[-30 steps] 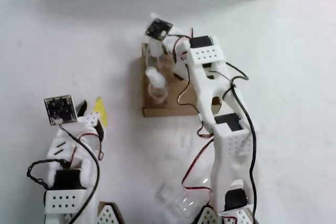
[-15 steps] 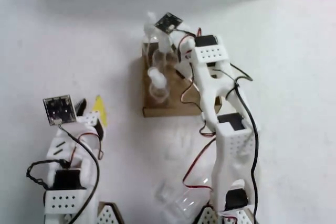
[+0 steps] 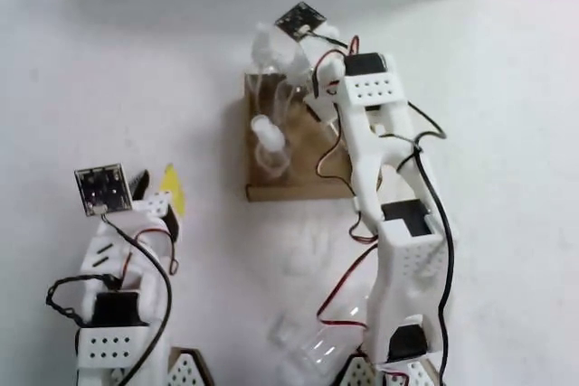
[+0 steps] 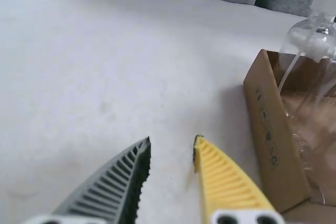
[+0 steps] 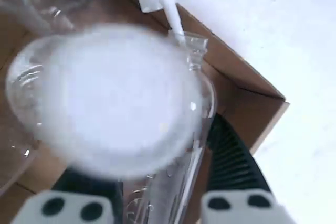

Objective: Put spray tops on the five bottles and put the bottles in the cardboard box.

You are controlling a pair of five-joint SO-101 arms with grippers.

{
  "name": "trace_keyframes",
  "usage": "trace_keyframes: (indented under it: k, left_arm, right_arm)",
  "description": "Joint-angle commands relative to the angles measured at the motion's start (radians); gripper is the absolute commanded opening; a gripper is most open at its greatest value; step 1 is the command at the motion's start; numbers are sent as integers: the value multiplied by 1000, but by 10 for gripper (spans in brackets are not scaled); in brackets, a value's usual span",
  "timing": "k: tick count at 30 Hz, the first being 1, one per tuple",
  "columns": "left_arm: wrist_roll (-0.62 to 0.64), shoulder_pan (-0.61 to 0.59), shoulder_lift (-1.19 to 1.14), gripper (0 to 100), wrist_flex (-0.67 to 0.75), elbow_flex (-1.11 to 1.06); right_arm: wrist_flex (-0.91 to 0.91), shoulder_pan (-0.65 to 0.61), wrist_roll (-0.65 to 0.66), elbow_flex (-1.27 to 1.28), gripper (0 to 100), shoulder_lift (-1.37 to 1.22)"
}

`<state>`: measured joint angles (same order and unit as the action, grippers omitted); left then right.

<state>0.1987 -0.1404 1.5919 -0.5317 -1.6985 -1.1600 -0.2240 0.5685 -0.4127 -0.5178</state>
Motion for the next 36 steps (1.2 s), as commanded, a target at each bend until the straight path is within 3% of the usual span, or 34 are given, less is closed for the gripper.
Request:
trace_keyframes:
  k: [1, 26, 36]
  left_arm:
    - [14, -12, -12, 143, 31, 5]
    - [14, -8, -12, 143, 31, 3]
    - [14, -10, -12, 143, 31, 3]
  right_arm:
    - [-25, 24, -9, -34, 16, 73]
    - [-147, 105, -38, -37, 16, 249]
    - [-249, 282, -58, -35, 16, 358]
